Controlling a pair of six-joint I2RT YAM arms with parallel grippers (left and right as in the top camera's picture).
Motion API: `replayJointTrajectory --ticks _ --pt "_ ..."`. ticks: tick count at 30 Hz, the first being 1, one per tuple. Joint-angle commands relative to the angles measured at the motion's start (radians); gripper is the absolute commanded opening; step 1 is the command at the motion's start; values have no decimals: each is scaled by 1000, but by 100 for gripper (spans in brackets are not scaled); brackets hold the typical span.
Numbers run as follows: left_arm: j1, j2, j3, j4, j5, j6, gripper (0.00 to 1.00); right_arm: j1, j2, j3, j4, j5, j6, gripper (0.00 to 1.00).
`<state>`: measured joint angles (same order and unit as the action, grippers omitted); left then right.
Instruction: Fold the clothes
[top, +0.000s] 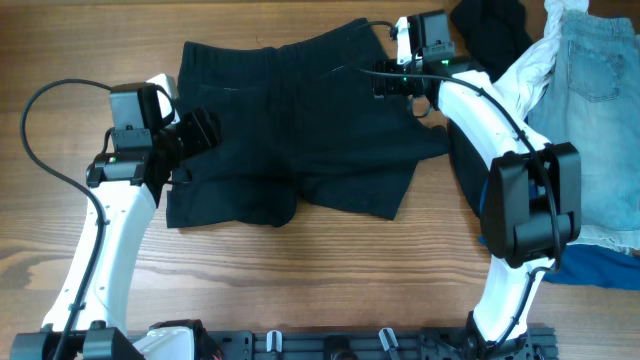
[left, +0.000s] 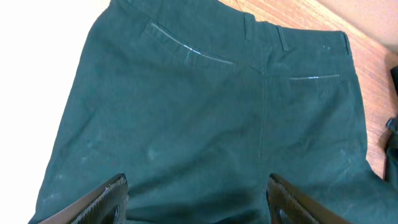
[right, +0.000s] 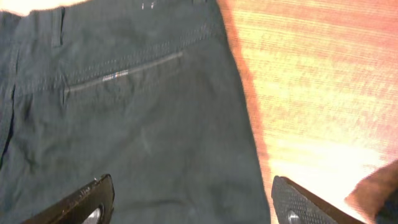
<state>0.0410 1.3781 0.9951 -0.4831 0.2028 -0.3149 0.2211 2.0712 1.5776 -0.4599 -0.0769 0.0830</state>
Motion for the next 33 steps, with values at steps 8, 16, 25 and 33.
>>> replayJointTrajectory --ticks 8,16,25,33 --pt "-6 10 5 -15 -21 24 72 0 148 -13 117 37 -32 80" --pt "-6 10 5 -16 -21 24 74 -2 185 -13 169 60 -31 84" --pt "-6 10 5 -26 -21 24 77 -2 231 -14 179 62 -30 82" --pt "-6 10 5 -26 -21 24 78 -2 229 -5 224 61 -27 4"
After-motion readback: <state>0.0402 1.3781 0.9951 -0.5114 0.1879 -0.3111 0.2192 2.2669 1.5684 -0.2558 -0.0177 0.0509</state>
